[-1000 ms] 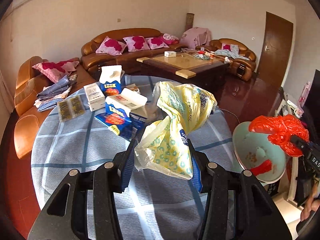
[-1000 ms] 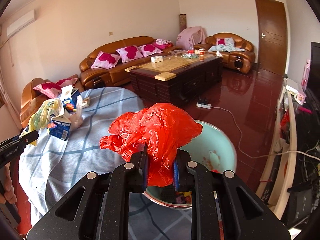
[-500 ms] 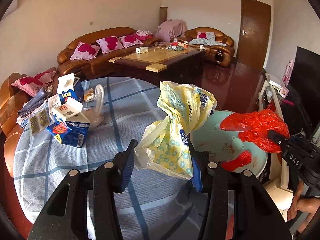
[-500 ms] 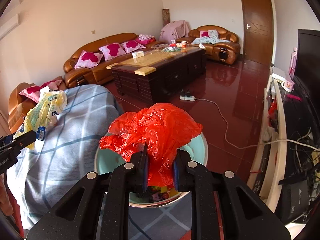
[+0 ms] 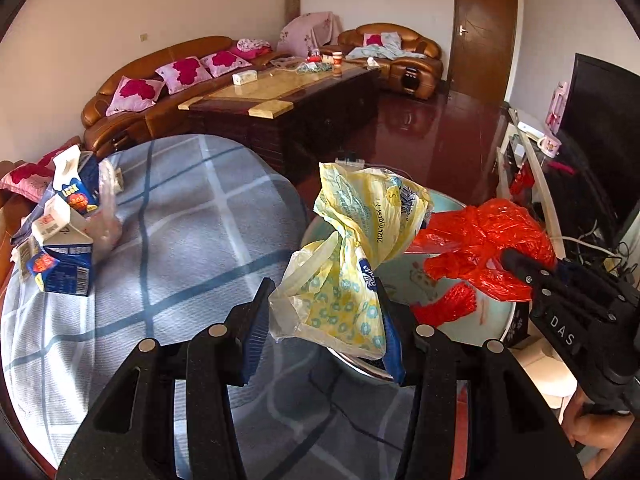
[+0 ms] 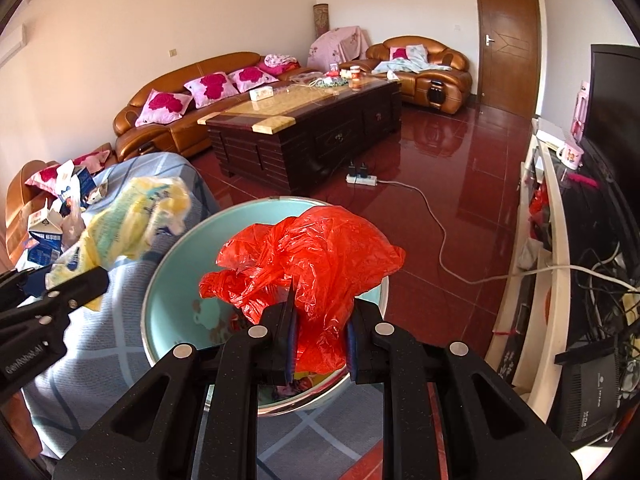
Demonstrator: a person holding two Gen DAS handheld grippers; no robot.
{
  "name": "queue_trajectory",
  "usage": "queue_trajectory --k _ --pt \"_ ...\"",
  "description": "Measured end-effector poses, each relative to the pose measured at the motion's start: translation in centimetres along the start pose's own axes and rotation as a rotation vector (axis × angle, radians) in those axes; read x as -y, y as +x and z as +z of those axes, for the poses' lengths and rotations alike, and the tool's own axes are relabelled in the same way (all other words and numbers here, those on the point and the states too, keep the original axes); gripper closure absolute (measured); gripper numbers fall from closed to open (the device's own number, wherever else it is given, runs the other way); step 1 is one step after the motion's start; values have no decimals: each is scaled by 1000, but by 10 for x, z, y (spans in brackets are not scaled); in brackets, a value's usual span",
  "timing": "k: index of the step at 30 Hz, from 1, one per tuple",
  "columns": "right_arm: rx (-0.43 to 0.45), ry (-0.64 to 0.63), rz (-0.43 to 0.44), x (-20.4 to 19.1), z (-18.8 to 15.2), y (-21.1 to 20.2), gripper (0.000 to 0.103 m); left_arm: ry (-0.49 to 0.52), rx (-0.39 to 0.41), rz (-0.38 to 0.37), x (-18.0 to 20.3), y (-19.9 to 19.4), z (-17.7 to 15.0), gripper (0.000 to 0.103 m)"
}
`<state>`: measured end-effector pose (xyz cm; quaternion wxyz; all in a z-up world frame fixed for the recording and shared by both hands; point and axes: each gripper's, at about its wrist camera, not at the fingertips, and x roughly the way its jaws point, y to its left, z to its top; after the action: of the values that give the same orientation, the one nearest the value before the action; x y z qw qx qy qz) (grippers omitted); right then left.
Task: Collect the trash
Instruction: 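Lift both bags and carry them over the mint-green bucket, then open both tools over the bucket to drop the yellow and red bags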
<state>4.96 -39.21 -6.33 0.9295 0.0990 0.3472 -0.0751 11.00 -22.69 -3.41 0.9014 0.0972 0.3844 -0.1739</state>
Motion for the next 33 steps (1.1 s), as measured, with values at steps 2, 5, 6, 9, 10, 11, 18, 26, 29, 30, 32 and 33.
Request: queue_trajectory --k 2,5,6,9,10,11,18,26,29,30,32,33 --pt "-11 -7 -2 1 0 4 84 11 -14 -1 6 7 0 55" --pt "-30 -11 1 3 0 11 83 14 -44 -7 12 19 -1 55" --pt "-38 -13 5 3 -1 14 83 15 -54 -4 14 23 -1 55" --pt "-55 -26 -5 3 -2 22 83 18 -76 5 17 35 -2 55" --pt "-60 -28 -3 4 -2 25 83 21 -79 7 18 38 -3 55" --pt "-67 -31 5 5 -2 27 81 24 -81 10 19 39 -5 53" --pt "-62 -41 22 4 0 29 63 23 -84 37 18 43 -8 28" --pt "-29 -32 24 4 5 20 49 9 -47 76 11 31 -5 15" --pt "-8 -26 22 4 8 14 39 9 -41 83 6 27 -5 15" --pt "-2 -25 24 4 9 11 38 10 -37 88 5 25 -5 14" --pt "6 -30 26 1 12 8 37 10 -33 97 1 21 -7 13" --pt "8 -33 27 -1 12 7 37 8 -32 100 -1 19 -7 13"
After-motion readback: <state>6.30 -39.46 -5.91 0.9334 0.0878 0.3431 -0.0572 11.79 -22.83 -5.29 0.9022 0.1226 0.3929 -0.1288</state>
